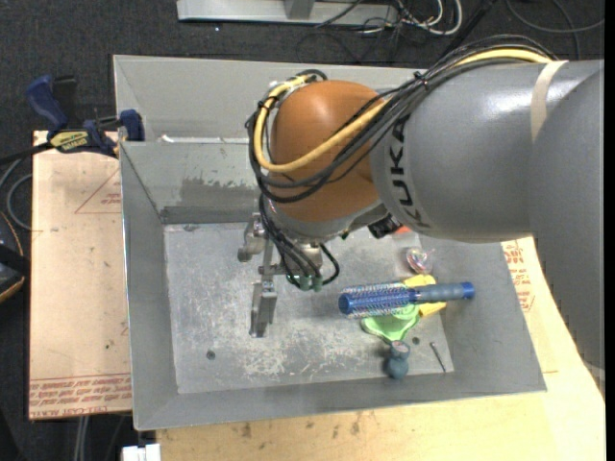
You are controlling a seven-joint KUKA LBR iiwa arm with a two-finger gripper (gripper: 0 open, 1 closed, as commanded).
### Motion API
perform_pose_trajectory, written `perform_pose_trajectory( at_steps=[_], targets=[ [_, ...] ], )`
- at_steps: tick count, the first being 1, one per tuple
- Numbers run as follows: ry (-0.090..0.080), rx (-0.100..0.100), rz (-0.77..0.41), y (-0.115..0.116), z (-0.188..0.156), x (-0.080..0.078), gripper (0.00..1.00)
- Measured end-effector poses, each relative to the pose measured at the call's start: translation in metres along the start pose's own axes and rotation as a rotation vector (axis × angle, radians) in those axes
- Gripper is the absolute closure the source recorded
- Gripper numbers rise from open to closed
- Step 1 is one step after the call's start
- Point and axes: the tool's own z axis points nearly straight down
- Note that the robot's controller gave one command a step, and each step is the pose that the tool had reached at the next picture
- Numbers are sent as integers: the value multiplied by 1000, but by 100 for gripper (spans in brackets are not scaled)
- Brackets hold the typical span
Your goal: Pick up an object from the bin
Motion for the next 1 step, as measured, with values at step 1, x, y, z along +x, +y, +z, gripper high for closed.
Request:
perform_pose_trajectory(
  at_steps=[1],
  targets=[
    [-15, -2, -284, -58, 118, 12, 0]
  ],
)
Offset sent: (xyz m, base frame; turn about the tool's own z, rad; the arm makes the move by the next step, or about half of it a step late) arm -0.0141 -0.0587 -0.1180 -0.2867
